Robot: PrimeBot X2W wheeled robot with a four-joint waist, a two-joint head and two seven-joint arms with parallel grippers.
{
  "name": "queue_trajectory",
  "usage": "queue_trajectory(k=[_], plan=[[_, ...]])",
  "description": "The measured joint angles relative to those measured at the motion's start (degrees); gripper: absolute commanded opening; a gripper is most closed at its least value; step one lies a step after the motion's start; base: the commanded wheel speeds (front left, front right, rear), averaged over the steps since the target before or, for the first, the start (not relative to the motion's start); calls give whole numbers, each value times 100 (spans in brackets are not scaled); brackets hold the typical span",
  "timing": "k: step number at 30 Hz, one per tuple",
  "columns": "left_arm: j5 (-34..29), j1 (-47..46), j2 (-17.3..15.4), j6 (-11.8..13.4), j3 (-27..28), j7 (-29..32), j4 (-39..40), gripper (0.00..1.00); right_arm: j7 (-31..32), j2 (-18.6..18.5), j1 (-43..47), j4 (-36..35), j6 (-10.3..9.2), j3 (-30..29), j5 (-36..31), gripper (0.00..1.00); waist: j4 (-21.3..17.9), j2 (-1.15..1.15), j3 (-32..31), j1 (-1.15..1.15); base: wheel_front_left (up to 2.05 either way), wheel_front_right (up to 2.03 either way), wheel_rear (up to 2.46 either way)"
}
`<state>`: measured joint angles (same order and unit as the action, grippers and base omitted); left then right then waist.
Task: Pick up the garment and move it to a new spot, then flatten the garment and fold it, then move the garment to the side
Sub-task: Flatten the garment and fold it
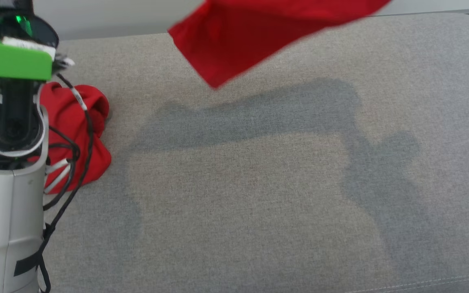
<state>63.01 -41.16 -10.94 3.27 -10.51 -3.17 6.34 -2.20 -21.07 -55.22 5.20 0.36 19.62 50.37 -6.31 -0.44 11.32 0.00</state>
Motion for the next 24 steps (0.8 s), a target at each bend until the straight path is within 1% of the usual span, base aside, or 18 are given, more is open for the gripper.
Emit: queue_trajectory(k=[2, 5, 7, 9, 11, 14, 16, 18, 20, 21, 24], plan=[[-25, -229, 3, -60, -32, -16, 26, 0, -107, -53, -111, 79, 16, 30, -138, 0, 12, 0, 73, 0, 0, 0, 0], [-51, 35, -8, -118, -230, 13, -129, 0, 36, -77, 334, 463, 142, 445, -144, 0, 42, 0, 168, 0, 0, 0, 0], [-68, 527, -2, -142, -409, 13, -281, 0, 208, -81, 925, 765, 276, 773, -126, 0, 58, 0, 233, 0, 0, 0, 0], [-47, 1098, 93, -194, -611, 18, -449, 0, 333, -111, 1552, 1057, 365, 1034, -64, 0, 73, 0, 302, 0, 0, 0, 0], [20, 1649, 244, -235, -855, 20, -612, 0, 389, -187, 2090, 1313, 419, 1245, -46, 0, 89, 0, 374, 0, 0, 0, 0], [81, 2293, 428, -343, -1190, 62, -845, 0, 367, -253, 2598, 1586, 446, 1302, -19, 0, 116, 0, 483, 0, 0, 0, 0], [77, 2578, 457, -438, -1287, 27, -1032, 0, 264, -216, 2770, 1707, 510, 1338, 33, 0, 141, 0, 541, 0, 0, 0, 0], [78, 2768, 439, -493, -1251, -74, -1181, 0, 167, -166, 2875, 1746, 552, 1402, 48, 0, 166, 0, 568, 0, 0, 0, 0], [74, 2854, 411, -611, -1233, -178, -1316, 0, 19, -83, 2943, 1759, 578, 1423, 87, 0, 180, 0, 556, 0, 0, 0, 0], [71, 2882, 400, -650, -1207, -235, -1361, 0, -55, -73, 2980, 1757, 610, 1460, 77, 0, 183, 0, 537, 0, 0, 0, 0], [9, 2945, 349, -738, -1201, -302, -1406, 0, -179, -114, 3041, 1744, 620, 1590, -55, 0, 184, 0, 484, 0, 0, 0, 0]])
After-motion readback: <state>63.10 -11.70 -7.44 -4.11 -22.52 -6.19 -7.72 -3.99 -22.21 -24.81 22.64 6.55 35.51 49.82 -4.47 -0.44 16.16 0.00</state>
